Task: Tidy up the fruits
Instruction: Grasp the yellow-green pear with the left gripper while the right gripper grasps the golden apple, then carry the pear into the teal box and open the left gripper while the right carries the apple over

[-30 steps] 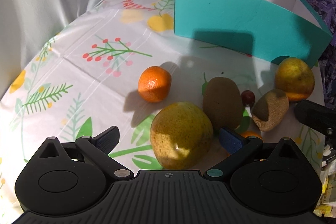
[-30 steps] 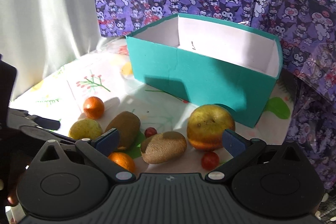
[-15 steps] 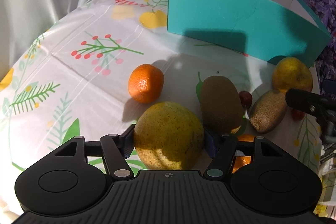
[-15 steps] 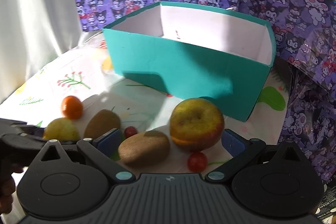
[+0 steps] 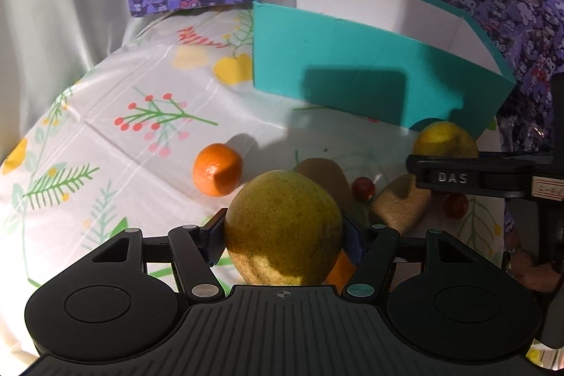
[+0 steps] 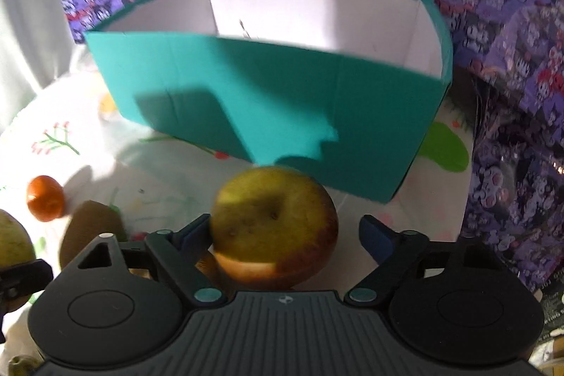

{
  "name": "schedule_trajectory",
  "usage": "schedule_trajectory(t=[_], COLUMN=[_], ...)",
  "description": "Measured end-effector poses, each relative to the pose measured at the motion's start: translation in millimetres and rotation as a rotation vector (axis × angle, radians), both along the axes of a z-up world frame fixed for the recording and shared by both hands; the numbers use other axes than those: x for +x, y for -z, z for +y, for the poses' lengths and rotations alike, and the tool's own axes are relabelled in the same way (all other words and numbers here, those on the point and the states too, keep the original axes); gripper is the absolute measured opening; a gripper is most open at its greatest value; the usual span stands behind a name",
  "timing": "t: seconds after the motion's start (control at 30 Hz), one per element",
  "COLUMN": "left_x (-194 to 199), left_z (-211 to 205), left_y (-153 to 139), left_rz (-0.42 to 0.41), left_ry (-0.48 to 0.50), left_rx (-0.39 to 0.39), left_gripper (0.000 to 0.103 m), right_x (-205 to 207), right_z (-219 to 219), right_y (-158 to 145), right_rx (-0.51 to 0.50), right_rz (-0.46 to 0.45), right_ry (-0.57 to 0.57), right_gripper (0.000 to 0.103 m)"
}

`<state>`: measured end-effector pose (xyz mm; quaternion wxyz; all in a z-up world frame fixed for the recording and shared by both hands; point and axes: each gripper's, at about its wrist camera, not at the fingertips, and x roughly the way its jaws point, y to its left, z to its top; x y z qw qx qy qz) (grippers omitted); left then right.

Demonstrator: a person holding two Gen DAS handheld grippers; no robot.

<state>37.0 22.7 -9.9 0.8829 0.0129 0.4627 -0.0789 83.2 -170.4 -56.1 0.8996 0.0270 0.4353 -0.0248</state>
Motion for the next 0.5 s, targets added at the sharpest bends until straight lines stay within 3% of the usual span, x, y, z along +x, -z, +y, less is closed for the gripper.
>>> schedule_trajectory(t=[0.13, 0.5], left_x=[1.3, 22.3], left_z=[-8.9, -32.4], left_y=[-3.9, -42.2], left_rz=[-0.001, -0.060], left_ry=[0.012, 0.072], left_rx=[0.006, 0.017], left_gripper=[0.069, 0.069], right_x=[5.6, -3.1], right_z=[2.8, -8.7], right_y=[4.3, -6.6], right_rx=[0.033, 0.076], right_rz=[0.012, -0.013], right_ry=[-0.030, -0.045], right_gripper=[0.072, 0.071])
